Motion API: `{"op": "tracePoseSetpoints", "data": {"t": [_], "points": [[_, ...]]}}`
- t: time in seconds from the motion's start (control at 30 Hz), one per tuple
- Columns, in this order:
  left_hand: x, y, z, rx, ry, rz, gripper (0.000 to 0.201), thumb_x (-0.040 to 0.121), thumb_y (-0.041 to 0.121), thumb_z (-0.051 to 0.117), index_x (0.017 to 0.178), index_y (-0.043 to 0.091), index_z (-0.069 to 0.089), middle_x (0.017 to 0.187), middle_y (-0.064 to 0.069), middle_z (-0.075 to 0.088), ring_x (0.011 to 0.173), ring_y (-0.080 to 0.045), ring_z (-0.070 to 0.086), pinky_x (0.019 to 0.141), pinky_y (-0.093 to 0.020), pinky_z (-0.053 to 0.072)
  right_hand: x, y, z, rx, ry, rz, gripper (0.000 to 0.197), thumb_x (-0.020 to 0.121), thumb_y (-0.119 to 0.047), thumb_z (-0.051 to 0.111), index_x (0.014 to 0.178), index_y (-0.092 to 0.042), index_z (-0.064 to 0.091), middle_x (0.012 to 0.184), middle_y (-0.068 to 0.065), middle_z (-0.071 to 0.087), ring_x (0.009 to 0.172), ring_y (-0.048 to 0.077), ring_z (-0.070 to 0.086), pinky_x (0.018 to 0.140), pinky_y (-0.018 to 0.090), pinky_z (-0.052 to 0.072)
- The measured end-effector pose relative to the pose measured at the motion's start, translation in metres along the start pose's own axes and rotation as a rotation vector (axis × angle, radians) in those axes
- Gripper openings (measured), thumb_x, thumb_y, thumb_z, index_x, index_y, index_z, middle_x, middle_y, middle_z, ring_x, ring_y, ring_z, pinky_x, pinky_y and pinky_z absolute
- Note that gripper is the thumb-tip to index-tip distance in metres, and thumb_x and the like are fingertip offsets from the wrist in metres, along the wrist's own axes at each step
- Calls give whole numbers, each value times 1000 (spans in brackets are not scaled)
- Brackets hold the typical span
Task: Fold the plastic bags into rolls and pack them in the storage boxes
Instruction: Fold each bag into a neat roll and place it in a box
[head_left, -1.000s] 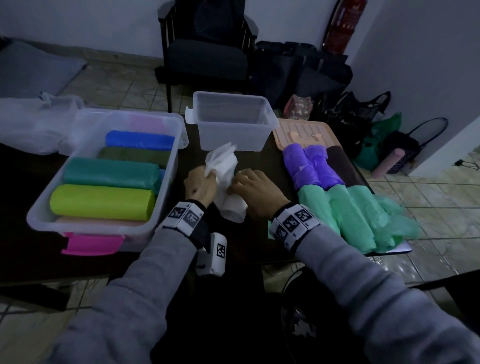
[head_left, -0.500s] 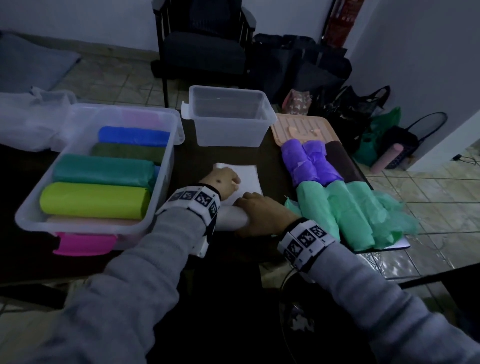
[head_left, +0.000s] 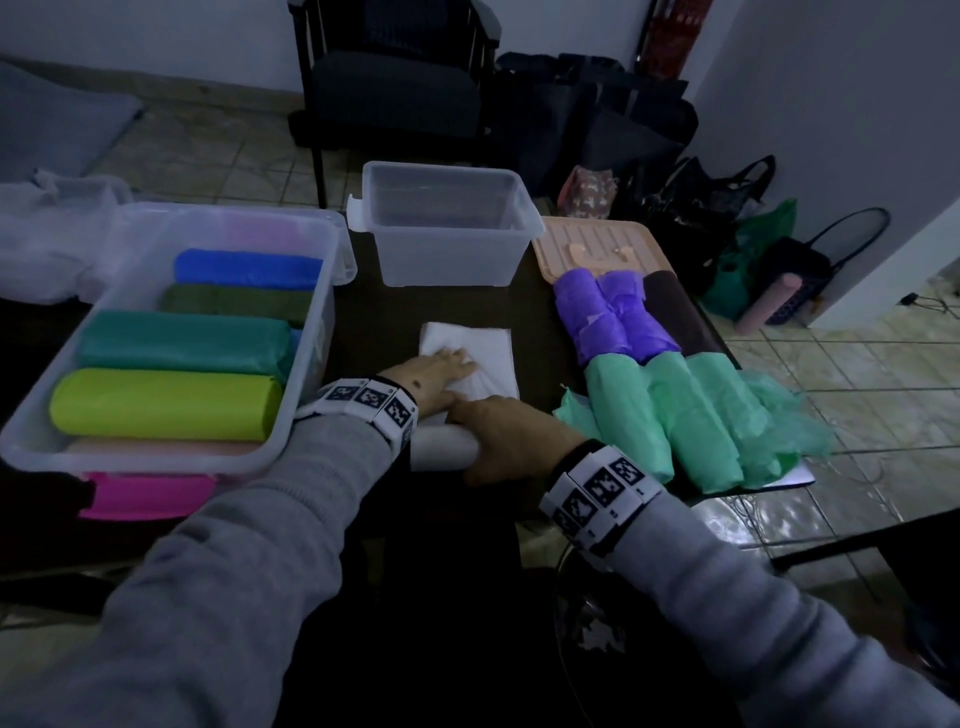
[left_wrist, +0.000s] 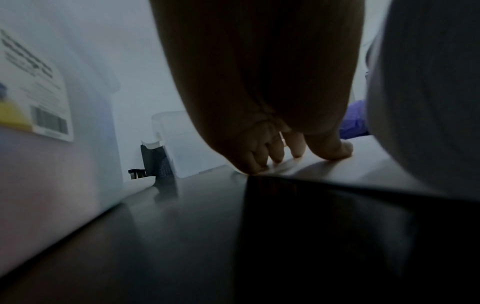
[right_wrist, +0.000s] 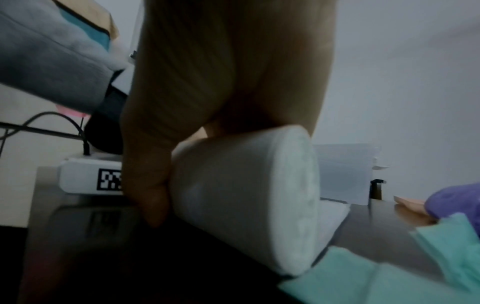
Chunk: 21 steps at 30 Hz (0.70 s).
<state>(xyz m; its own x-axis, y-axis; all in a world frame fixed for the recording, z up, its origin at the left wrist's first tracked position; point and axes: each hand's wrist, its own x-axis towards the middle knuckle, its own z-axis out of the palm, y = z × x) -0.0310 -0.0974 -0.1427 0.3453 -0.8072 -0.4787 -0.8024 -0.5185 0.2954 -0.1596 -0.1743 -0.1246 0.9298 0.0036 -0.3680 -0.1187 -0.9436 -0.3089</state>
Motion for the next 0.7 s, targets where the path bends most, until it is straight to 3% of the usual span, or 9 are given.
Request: {"op": "tracePoseSetpoints", "data": {"t": [0.13, 0.27, 0.43, 0.6, 0.7], "points": [[-1, 0, 0, -10, 24, 13, 58, 100, 28, 40, 150, 20, 12, 159, 1, 2, 147, -16, 0, 119, -36, 7, -3, -6, 3, 43, 26, -10, 55, 80, -26, 71, 128, -10, 49, 121, 12, 60, 110, 26, 57, 88, 29, 41], [0, -2, 3, -48, 52, 14, 59, 98, 28, 43, 150, 20, 16, 159, 2, 3, 147, -16, 2, 118, -34, 8, -8, -5, 11, 112, 76, 24, 58, 76, -31, 74, 125, -14, 48, 117, 11, 62, 106, 26, 59, 86, 32, 45], [-2, -3, 4, -122, 73, -5, 60, 97, 31, 46, 149, 22, 19, 159, 4, 7, 146, -16, 4, 117, -32, 8, -18, -2, 11, 240, 131, 63, 55, 72, -30, 79, 118, -15, 52, 113, 4, 62, 103, 18, 58, 79, 22, 41], [-8, -4, 7, -325, 152, -142, 79, 86, 37, 63, 149, 35, 16, 154, -10, 22, 136, -29, 31, 110, -39, 30, -13, 0, 6, 236, 87, 71, 48, 71, -34, 80, 110, -14, 60, 102, -3, 60, 91, 8, 50, 74, 18, 34], [-12, -1, 8, -373, 205, -151, 75, 84, 32, 67, 146, 29, 27, 151, -9, 31, 134, -27, 36, 109, -37, 33, -9, 2, 3, 169, 87, 46, 50, 71, -37, 79, 110, -11, 63, 105, 4, 56, 94, 12, 46, 74, 20, 33]]}}
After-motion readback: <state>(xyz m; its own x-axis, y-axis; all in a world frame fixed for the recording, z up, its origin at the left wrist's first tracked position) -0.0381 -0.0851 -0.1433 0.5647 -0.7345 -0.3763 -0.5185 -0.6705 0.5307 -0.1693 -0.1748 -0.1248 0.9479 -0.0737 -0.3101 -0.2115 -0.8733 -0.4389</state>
